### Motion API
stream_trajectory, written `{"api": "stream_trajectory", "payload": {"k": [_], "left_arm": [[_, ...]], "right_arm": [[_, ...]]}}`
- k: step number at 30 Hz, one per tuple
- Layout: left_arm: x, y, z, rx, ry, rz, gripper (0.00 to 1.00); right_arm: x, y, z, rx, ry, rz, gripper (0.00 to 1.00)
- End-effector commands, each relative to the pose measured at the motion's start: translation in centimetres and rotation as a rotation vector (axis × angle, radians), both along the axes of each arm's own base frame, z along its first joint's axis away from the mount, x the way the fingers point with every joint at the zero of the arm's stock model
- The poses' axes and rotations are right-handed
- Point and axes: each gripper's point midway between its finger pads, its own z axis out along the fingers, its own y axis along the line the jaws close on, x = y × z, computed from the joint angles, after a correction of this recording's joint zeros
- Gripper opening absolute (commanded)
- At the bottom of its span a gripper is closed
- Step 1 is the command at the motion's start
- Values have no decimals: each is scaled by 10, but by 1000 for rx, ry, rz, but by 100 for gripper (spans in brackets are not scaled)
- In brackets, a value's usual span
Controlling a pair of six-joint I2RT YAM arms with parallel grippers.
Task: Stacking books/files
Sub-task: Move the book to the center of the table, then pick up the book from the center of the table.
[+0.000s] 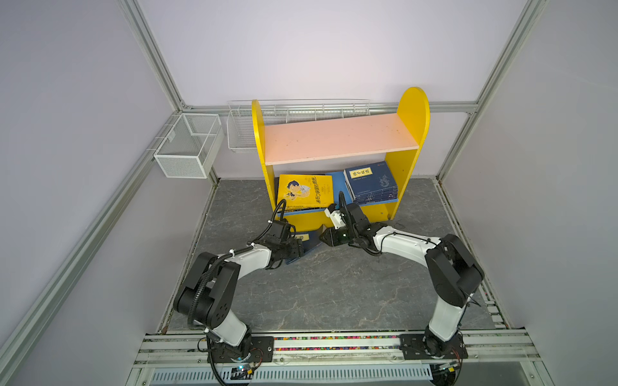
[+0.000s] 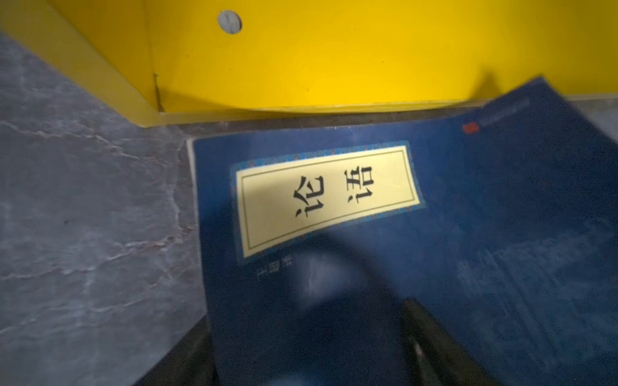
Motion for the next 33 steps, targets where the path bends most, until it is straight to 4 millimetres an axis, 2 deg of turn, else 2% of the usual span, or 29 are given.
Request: {"api": "stream_trajectory", "payload": {"k": [1,3,7,13,18,19,21,23,24,26,28,30,33], "left_arm": [[-32,-45,10,-147,48,-199,78],[-32,-46,12,-155,41,-204,78],[-30,-47,23,-171,19,-194,78],[-27,-41,47,-172,-29,-156,84],[-26,-41,44,-166,-22,-154,83],[-26,-40,39,-158,-10,-152,82],[-25,-41,28,-144,13,-153,81],[-26,-42,18,-122,41,-156,81],[-26,-42,13,-107,56,-157,80],[-27,-42,7,-89,69,-161,80],[-27,-41,4,-77,77,-158,80],[-27,-39,2,-69,81,-153,80],[-28,-40,-1,-70,87,-161,79]], "right_arm": [[-7,14,-7,7,8,41,11],[-7,11,-7,-3,0,33,7],[-8,-2,-5,-9,-12,11,7],[-16,-41,-3,24,17,-47,7],[-29,-75,-21,-45,37,-92,6],[-36,-85,-36,-82,62,-105,7],[-43,-94,-49,-113,87,-115,8],[-45,-102,-57,-147,98,-136,13],[-45,-106,-60,-159,103,-146,19],[-43,-110,-62,-172,114,-167,43],[-40,-112,-60,-179,110,-183,58],[-36,-112,-58,-172,107,-199,63],[-27,-104,-57,-148,124,-186,64]]}}
